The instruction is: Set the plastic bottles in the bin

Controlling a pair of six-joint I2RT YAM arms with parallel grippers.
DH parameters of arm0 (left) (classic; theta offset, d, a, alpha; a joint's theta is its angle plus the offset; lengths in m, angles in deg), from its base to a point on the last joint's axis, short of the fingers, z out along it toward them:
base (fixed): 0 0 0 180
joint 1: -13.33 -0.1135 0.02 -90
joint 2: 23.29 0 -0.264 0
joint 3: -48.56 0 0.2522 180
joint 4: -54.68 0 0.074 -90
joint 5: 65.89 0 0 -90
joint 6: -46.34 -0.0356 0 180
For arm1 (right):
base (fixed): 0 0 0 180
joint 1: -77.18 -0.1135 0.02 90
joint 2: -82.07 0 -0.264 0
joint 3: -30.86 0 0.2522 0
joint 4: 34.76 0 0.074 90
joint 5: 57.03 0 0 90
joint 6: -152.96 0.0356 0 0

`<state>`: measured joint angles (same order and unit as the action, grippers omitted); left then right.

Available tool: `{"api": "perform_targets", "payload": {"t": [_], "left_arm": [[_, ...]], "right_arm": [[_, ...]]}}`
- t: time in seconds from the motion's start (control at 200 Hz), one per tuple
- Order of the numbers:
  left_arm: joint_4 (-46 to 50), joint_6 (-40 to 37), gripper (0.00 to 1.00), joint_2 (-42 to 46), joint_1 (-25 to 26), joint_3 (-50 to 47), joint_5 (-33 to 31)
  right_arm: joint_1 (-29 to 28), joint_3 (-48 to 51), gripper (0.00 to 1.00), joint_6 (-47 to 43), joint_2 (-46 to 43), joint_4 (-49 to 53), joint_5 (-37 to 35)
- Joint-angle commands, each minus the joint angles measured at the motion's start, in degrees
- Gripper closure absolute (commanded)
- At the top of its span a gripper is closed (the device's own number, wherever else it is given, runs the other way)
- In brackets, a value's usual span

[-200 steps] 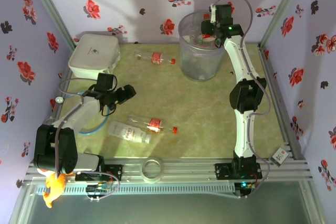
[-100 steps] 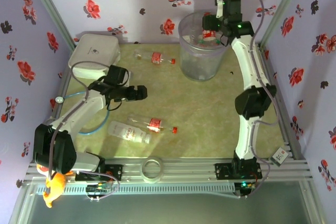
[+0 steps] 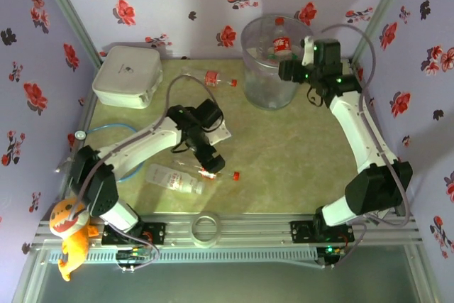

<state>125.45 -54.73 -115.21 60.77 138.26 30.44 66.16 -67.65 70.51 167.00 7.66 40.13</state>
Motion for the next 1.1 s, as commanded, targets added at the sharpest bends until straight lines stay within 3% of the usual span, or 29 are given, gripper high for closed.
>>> {"api": "perform_targets", "payload": {"t": [0.0, 0.48, 0.62, 1.095], "left_arm": [[6.7, -11.6, 0.0, -2.3, 1.9, 2.3, -1.7], [8.5, -19.0, 0.01, -11.3, 4.6, 4.4, -0.8], [8.1, -19.1, 0.1, -13.9, 4.6, 4.7, -0.9], [0.2, -20.9, 0.06, -18.4, 4.3, 1.1, -5.3]], "right_arm": [[0.1, 4.5, 0.22, 1.9, -5.3, -1.9, 0.5], [1.5, 10.3, 0.22, 1.1, -11.7, -0.4, -1.9], [1.7, 11.1, 0.21, 1.1, -12.0, -0.3, -2.1], [3.3, 12.9, 0.21, 1.1, -13.3, 0.1, -2.0]]}}
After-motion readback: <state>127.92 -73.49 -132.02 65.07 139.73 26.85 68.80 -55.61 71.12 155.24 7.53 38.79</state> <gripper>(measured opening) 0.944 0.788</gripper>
